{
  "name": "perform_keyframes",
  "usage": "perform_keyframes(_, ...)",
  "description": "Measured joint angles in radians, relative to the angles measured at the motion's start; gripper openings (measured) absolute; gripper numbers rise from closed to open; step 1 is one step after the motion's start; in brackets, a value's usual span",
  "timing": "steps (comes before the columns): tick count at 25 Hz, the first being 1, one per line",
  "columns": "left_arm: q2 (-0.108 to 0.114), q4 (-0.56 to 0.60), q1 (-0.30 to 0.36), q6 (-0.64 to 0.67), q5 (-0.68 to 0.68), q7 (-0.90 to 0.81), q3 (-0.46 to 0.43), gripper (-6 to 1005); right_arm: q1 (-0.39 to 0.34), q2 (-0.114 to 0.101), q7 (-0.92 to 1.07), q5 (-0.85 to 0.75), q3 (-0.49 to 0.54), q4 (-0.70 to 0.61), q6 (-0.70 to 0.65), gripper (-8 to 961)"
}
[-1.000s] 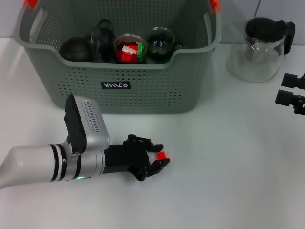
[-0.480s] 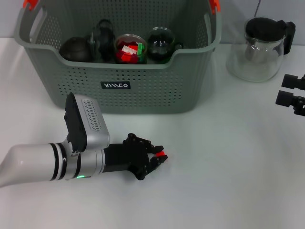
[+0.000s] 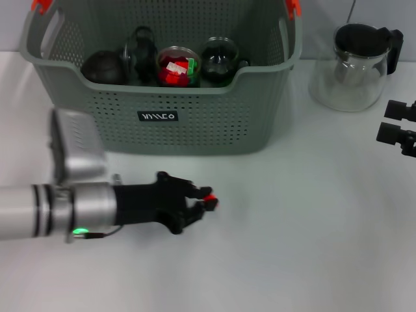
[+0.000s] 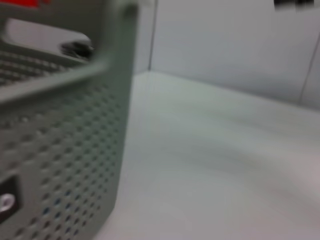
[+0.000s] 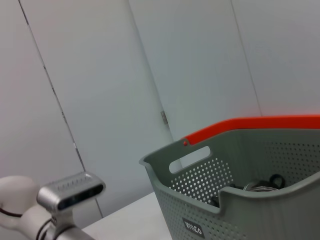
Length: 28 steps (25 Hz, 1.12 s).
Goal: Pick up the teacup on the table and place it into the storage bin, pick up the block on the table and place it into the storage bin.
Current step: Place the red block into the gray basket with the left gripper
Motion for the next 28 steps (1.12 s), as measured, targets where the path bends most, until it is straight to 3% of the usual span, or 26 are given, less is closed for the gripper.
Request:
perform_keyframes(3, 0.018, 0.038, 0.023, 0.085, 0.017, -0.095, -0.057, 181, 0.002, -0.001, 0.0, 0.0, 0.001, 0.0, -0.005, 684)
perform_keyframes(7, 0.041, 0.051, 0.027, 0.209, 0.081, -0.192, -0.2, 181, 0.004, -0.001, 0.0, 0.0, 0.002, 0.0, -0.012, 684)
perform_keyframes(16, 0.073, 0.096, 0.014, 0.471, 0.1, -0.352, -0.385, 181, 0.005, -0.001, 0.0, 0.0, 0.001, -0.001, -0.014, 683)
perform_keyframes(22, 0.1, 0.092, -0.054, 0.658, 0.052, -0.479, -0.576, 183, 0.004, -0.001, 0.0, 0.0, 0.001, -0.002, -0.019, 684)
perform_keyframes(28, 0.143, 0.091, -0.159, 0.596, -0.039, -0.618, -0.67, 182, -0.001, -0.001, 0.0, 0.0, 0.0, -0.002, -0.019, 684)
